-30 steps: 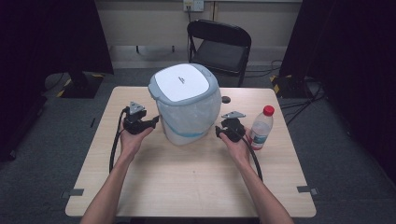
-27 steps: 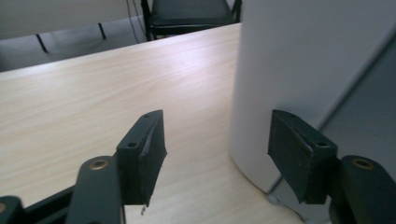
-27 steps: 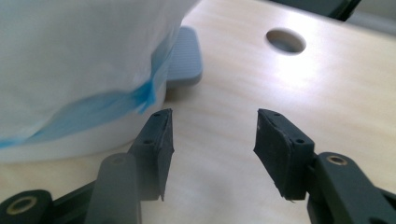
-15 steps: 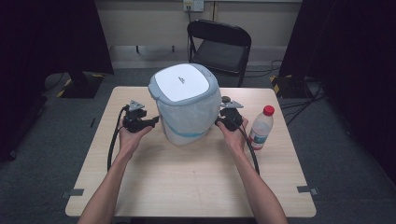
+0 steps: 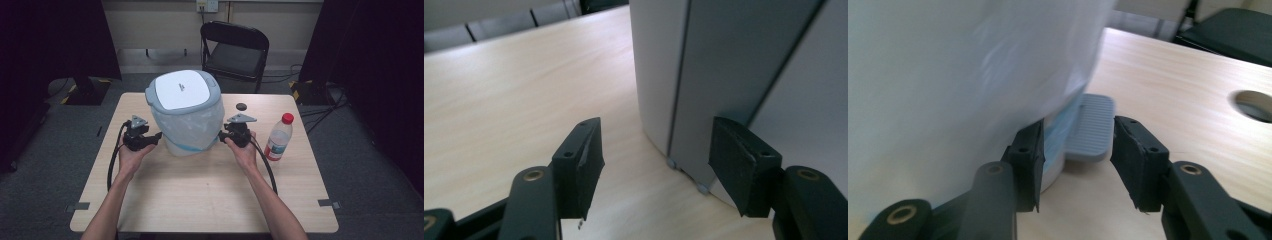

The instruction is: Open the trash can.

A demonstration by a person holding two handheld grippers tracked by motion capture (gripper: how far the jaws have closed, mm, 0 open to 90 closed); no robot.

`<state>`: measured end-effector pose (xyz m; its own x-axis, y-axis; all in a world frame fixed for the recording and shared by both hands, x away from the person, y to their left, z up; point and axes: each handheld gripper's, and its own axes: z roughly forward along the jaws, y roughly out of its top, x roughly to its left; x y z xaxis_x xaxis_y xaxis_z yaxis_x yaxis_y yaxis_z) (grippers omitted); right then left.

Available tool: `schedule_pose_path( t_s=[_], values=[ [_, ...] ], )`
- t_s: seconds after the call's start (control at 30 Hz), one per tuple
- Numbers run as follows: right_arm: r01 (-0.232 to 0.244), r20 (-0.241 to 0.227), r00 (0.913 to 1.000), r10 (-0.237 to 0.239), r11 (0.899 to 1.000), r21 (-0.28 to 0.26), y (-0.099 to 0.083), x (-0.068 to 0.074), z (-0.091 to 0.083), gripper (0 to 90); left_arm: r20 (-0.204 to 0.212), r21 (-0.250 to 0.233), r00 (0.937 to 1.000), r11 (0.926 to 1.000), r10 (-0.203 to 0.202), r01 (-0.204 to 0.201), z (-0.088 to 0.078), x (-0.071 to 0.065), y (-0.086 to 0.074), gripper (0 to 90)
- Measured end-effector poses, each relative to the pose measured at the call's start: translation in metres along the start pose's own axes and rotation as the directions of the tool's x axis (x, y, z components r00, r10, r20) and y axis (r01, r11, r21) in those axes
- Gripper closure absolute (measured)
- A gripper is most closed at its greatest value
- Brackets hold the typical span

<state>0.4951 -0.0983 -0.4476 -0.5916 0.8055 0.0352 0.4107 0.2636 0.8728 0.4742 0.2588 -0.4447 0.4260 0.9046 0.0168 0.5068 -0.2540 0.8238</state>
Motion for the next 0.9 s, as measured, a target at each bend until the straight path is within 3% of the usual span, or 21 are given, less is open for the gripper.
schedule_pose_path(
  t_s=[0.03, 0.07, 0.13, 0.17, 0.27, 0.4, 0.53, 0.57, 0.63, 0.67, 0.7, 0.77, 0.8, 0.83, 0.9],
  values=[
    [0.000, 0.000, 1.0000, 0.000, 1.000, 0.000, 0.000, 0.000, 0.000, 54.2, 0.000, 0.000, 1.0000, 1.0000, 0.000, 0.000, 0.000, 0.000, 0.000, 37.9],
    [0.040, -0.049, 0.9981, -0.038, 0.999, 0.032, -0.003, 0.012, 0.000, 50.6, -0.023, -0.022, 0.9997, 0.9997, -0.009, 0.009, -0.006, 0.005, -0.005, 37.8],
    [0.059, -0.055, 0.9969, -0.056, 0.997, 0.045, -0.003, 0.018, 0.000, 50.6, -0.033, -0.023, 0.9993, 0.9996, -0.018, 0.018, -0.010, 0.008, -0.008, 38.3],
    [0.077, -0.024, 0.9968, -0.076, 0.995, 0.061, -0.005, 0.020, 0.000, 51.4, -0.015, -0.017, 0.9987, 0.9987, -0.049, 0.049, -0.016, 0.015, -0.015, 38.3],
    [0.057, 0.065, 0.9958, -0.064, 0.994, 0.097, -0.006, 0.003, 0.010, 52.8, -0.010, -0.025, 0.9986, 0.9984, -0.051, 0.051, -0.022, 0.015, -0.022, 38.0],
    [0.033, 0.108, 0.9931, -0.046, 0.993, 0.117, -0.007, -0.017, 0.029, 50.7, 0.006, -0.029, 0.9986, 0.9981, -0.053, 0.054, -0.021, 0.012, -0.025, 38.0],
    [0.036, 0.082, 0.9957, -0.043, 0.996, 0.083, 0.000, -0.020, 0.042, 48.6, 0.034, -0.021, 0.9980, 0.9984, -0.053, 0.053, -0.013, 0.005, -0.025, 38.0],
    [0.050, 0.054, 0.9971, -0.053, 0.997, 0.051, 0.004, -0.018, 0.050, 48.0, 0.038, -0.020, 0.9973, 0.9977, -0.064, 0.064, -0.011, 0.002, -0.025, 38.0],
    [0.042, 0.050, 0.9978, -0.044, 0.999, 0.035, 0.005, -0.018, 0.052, 49.1, 0.042, -0.023, 0.9968, 0.9974, -0.067, 0.068, -0.011, 0.000, -0.025, 38.0],
    [0.014, 0.023, 0.9996, -0.015, 1.000, 0.012, 0.002, -0.020, 0.055, 52.6, 0.047, -0.029, 0.9971, 0.9977, -0.060, 0.061, -0.009, -0.003, -0.025, 38.0],
    [0.016, 0.009, 0.9998, -0.016, 1.000, 0.011, 0.001, -0.020, 0.056, 56.0, 0.057, -0.033, 0.9971, 0.9981, -0.051, 0.053, -0.007, -0.004, -0.024, 38.0],
    [0.028, -0.019, 0.9994, -0.028, 1.000, 0.012, -0.001, -0.018, 0.054, 58.8, 0.033, -0.035, 0.9992, 0.9991, -0.025, 0.026, -0.006, -0.004, -0.023, 40.6],
    [0.028, -0.050, 0.9984, -0.027, 0.999, 0.021, -0.001, -0.018, 0.052, 60.0, 0.038, -0.044, 0.9987, 0.9984, -0.034, 0.036, -0.007, -0.001, -0.024, 40.4],
    [0.028, -0.082, 0.9963, -0.025, 0.999, 0.034, -0.002, -0.017, 0.050, 58.7, 0.060, -0.052, 0.9957, 0.9959, -0.071, 0.074, -0.007, 0.003, -0.025, 40.8],
    [0.061, -0.122, 0.9910, -0.055, 0.997, 0.048, -0.004, -0.013, 0.049, 58.3, 0.053, -0.052, 0.9969, 0.9968, -0.058, 0.061, -0.009, 0.009, -0.026, 40.1]
  ],
)
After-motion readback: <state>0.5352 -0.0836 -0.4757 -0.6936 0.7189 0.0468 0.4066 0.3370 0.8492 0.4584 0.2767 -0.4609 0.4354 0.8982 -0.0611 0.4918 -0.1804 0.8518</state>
